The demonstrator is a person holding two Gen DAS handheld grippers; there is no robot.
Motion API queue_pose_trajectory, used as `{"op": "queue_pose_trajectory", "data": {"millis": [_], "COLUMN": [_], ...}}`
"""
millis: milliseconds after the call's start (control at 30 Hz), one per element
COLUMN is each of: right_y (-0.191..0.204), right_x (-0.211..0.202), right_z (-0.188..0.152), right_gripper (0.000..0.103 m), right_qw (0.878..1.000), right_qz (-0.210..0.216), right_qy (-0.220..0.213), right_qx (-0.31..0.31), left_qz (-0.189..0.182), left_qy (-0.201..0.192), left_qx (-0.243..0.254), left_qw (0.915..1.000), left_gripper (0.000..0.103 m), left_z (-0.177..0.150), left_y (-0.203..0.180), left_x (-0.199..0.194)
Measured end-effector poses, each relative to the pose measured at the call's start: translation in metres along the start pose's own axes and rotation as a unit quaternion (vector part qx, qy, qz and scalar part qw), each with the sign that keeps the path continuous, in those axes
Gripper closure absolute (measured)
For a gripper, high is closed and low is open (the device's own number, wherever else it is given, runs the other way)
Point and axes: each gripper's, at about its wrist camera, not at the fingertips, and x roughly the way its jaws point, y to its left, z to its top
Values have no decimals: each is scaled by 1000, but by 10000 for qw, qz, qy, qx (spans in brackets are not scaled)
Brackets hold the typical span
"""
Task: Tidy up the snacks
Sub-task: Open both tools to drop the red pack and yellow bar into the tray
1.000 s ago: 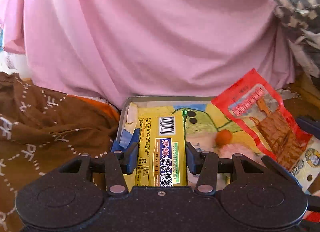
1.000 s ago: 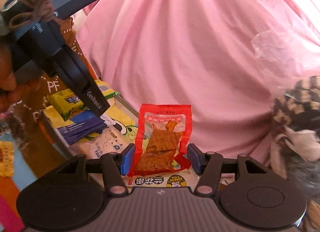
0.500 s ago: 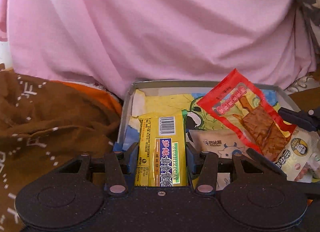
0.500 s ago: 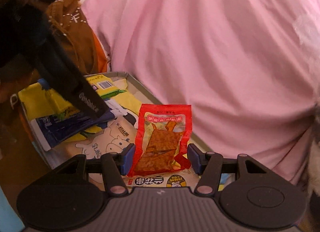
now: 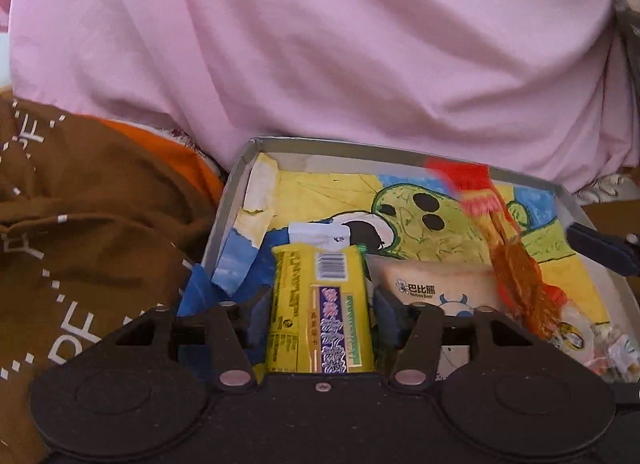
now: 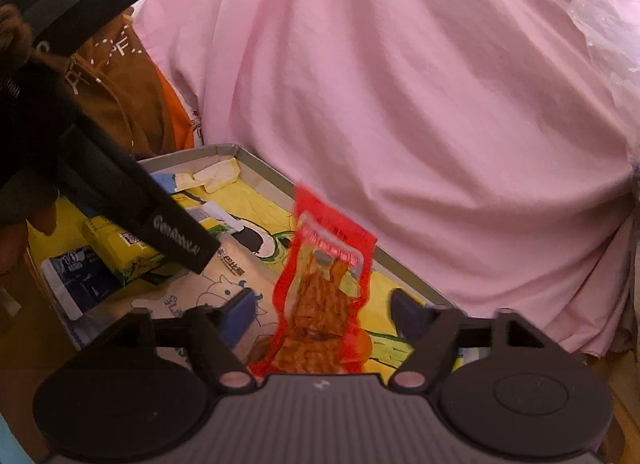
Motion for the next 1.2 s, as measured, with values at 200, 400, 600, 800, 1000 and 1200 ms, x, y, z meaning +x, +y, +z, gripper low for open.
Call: {"op": "queue_pose_trajectory", "data": {"millis": [200,400,600,800,1000,1200], "right_y": [-18,-35,-50,-63,-72,-79], "right_x": [-19,-45,-74,-108,-150,-197], "right_z": [-7,-1,4,2,-12,-33], "right_gripper": [0,0,0,0,0,0], "right_qw": [9986,9955,9937,9913,9837,9683], "right_qz": [-73,-162,-249,-314,-364,-417], "right_qy": [-177,-368,-545,-621,-672,-763], "right_qx": [486,858,943,1116,1627,2342], "left_qz": [-169,-155,-58,121,-104,-153], "left_qy": [-231,-355,-509,-709,-730,-915], "left_qx": [-362,-341,-358,-387,-357,-403], "left_qw": [9989,9987,9980,9967,9966,9949], "left_gripper": [19,14,10,5,4,3], "left_z": [-4,-4,-3,-7,-22,-48], "left_y": [13,5,-3,-5,-12,-19], "left_x": [-21,-48,-81,-118,-153,-191]}}
